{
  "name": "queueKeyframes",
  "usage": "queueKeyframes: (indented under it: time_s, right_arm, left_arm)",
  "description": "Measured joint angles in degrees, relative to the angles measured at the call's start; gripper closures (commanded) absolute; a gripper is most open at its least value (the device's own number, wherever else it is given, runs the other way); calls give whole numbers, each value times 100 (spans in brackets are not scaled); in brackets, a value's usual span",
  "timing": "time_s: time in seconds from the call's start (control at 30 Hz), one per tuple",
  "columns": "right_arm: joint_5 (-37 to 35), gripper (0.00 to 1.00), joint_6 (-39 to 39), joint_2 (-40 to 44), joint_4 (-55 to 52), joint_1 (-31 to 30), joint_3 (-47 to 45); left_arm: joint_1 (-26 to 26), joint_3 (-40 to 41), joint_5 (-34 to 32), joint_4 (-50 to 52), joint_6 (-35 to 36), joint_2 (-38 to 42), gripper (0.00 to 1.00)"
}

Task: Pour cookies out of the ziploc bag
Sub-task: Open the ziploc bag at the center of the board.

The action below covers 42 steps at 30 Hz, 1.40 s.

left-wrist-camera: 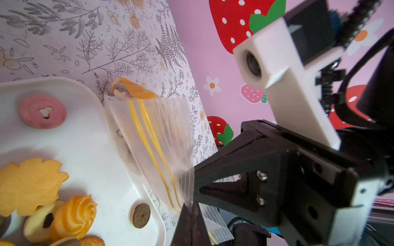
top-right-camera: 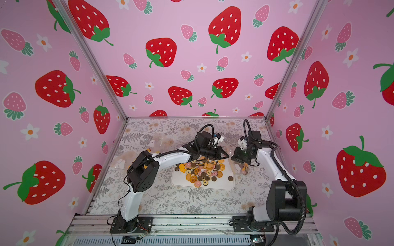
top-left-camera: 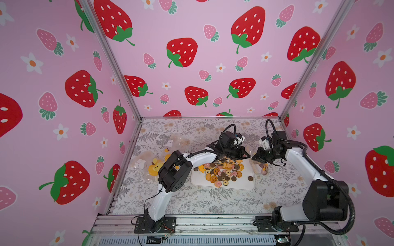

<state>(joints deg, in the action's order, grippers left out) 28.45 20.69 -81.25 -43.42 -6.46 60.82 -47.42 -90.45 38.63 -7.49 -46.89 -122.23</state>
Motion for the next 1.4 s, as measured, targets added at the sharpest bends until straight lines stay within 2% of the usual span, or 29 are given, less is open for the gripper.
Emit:
queueKeyframes:
  time_s: [0.77, 1.4]
  right_arm:
    - [-1709, 100, -284, 640, -197, -459, 319]
    - [-2162, 100, -348, 817, -448, -623, 824]
  left_arm:
    - [4, 66, -4, 170, 57, 107, 100]
    - [17, 192, -109, 568, 146, 286, 100]
